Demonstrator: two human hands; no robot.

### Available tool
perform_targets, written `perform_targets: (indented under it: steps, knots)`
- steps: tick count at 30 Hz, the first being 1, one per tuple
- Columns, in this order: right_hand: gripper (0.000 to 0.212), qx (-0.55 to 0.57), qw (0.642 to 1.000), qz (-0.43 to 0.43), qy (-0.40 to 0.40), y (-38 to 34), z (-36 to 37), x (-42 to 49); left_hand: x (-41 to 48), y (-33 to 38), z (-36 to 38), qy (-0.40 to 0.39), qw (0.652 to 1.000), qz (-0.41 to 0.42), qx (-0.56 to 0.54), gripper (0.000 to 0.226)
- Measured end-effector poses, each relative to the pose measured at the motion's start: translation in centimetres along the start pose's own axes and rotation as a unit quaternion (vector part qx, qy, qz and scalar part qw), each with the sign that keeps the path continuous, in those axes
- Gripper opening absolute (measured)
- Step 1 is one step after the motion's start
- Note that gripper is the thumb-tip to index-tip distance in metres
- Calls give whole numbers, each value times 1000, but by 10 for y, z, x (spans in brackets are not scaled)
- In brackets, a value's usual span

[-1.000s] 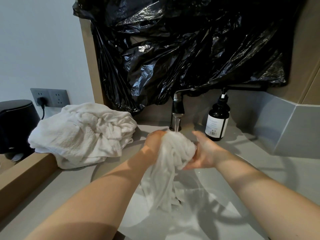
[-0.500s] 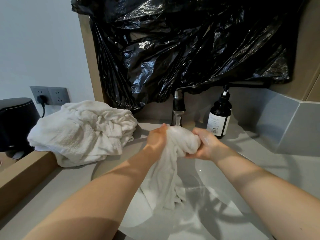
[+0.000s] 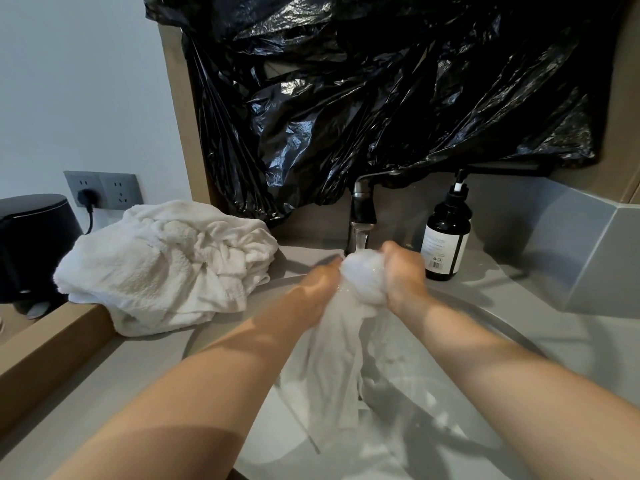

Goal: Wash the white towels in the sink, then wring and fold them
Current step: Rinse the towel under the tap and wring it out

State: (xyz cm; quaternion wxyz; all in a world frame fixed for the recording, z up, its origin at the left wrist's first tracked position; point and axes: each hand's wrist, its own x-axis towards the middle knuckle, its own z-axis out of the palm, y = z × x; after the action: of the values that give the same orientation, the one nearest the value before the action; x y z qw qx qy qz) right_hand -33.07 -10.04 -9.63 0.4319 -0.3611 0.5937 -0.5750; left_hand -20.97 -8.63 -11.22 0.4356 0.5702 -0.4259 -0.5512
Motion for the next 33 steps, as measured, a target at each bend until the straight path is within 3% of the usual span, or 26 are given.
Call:
perform_targets:
  steps: [3, 7, 11, 16, 17, 19, 22, 24, 26, 30, 33]
  knots:
    - [36, -51, 993, -106, -12, 3, -1, 0, 0, 0, -4, -28, 999, -6, 17, 26]
    - [37, -121, 967, -221, -31, 6, -1, -6, -5, -2, -9, -70, 996, -22, 40, 21]
    - [24, -228, 913, -335, -46, 13, -6, -8, -8, -1, -9, -58, 990, -46, 119, 25]
    - [33, -314, 849, -420, -66, 22, -14, -1, -11, -6, -8, -58, 984, -66, 157, 21]
    - [33, -307, 855, -413, -64, 22, -14, -1, -10, -6, -8, -49, 984, -62, 158, 24]
    - [31, -268, 901, -338, -50, 18, -13, 2, -7, -5, -6, -54, 987, -58, 140, 33]
    - [33, -182, 980, -78, -30, 8, -16, 4, -8, -4, -9, -116, 984, -99, 89, 70]
    - [27, -91, 992, 70, -51, 5, -21, 4, -6, -3, -13, -161, 978, -92, 95, 83]
    - [29, 27, 983, 158, -89, 2, -23, 5, -8, -3, -18, -217, 968, -65, 108, 93]
    - [47, 80, 969, 183, -144, -8, -25, -2, -8, -4, -25, -296, 949, -34, 101, 118]
    - [43, 81, 972, 155, -154, -10, -27, -7, -6, -7, -26, -272, 961, -35, 35, 108]
